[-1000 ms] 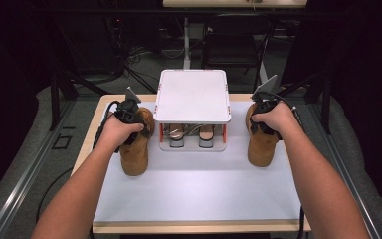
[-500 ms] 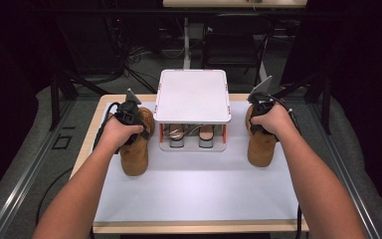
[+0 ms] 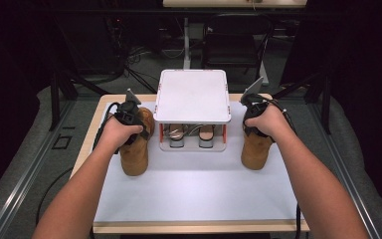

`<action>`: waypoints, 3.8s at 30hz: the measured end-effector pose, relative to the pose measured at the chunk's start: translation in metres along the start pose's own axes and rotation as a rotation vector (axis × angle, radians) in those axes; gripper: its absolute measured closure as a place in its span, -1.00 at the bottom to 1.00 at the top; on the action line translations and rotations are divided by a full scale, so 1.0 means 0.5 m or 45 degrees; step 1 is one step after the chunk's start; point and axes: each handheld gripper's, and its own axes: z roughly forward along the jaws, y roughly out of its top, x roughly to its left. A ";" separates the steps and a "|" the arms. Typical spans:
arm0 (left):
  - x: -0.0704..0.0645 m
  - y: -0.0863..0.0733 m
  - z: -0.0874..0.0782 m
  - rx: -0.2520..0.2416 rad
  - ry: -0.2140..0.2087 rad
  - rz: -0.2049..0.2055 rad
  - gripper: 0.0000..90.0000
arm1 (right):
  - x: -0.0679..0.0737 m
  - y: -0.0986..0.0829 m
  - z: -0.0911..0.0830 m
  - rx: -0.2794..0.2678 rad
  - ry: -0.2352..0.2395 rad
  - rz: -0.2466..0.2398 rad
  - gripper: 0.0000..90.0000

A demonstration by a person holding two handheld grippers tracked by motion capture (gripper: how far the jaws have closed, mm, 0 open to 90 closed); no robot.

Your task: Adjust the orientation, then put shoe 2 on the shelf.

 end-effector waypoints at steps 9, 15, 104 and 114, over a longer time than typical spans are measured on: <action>0.001 0.000 -0.002 0.002 0.001 0.000 0.44 | 0.028 -0.016 0.001 -0.011 0.005 -0.093 0.74; 0.000 -0.001 -0.004 0.002 0.004 0.002 0.44 | 0.043 -0.027 -0.002 0.002 0.004 -0.152 0.74; -0.034 -0.018 -0.023 0.101 0.043 0.093 0.51 | 0.064 -0.082 -0.010 0.018 0.068 -0.198 0.36; -0.040 -0.014 -0.066 0.049 0.039 0.104 0.41 | 0.068 -0.084 -0.029 -0.010 0.063 -0.200 0.27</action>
